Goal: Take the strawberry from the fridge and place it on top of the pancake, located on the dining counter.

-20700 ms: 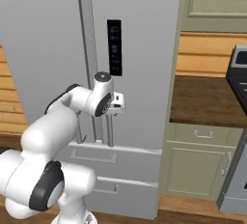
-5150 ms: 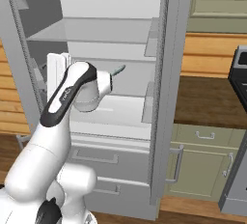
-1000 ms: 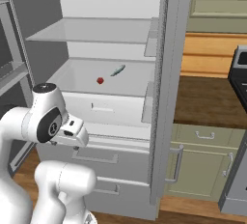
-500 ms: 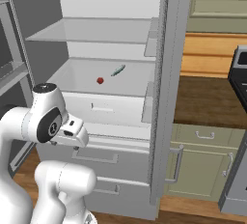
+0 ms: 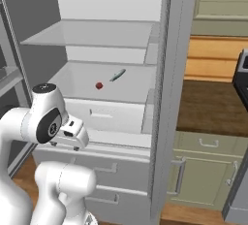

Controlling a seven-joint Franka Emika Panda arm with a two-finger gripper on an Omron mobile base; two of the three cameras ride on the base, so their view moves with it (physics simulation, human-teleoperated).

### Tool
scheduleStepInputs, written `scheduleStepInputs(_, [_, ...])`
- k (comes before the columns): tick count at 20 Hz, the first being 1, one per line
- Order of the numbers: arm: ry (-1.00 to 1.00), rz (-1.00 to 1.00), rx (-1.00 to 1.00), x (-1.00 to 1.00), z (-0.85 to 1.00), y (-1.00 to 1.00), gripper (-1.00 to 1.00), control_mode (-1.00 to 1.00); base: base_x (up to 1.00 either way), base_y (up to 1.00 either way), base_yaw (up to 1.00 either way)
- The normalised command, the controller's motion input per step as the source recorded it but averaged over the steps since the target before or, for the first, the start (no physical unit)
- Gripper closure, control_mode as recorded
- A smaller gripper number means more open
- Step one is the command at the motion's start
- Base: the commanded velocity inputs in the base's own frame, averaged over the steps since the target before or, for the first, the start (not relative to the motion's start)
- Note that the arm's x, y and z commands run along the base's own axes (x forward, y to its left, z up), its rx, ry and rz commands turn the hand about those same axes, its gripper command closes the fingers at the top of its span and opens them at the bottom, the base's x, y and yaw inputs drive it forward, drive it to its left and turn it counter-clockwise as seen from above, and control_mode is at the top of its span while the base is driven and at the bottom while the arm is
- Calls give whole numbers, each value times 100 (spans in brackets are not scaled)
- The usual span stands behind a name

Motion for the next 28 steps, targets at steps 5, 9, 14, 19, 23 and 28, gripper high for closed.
scheduleStepInputs(5, [0, 0, 0, 0, 0, 0, -100, 100, 56, 8, 1])
scheduleStepInputs(9, [0, 0, 0, 0, 0, 0, -100, 100, 46, 0, 0])
scheduleStepInputs(14, [0, 0, 0, 0, 0, 0, -100, 100, 39, 0, 0])
scheduleStepInputs(19, [0, 0, 0, 5, 0, 0, -100, -100, 27, 0, 0])
scheduleStepInputs(23, [-14, 2, 0, 40, 1, 6, -100, -100, 0, 0, 0])
scheduleStepInputs(28, [-18, 4, 0, 59, 7, 10, -100, -100, 0, 0, 0])
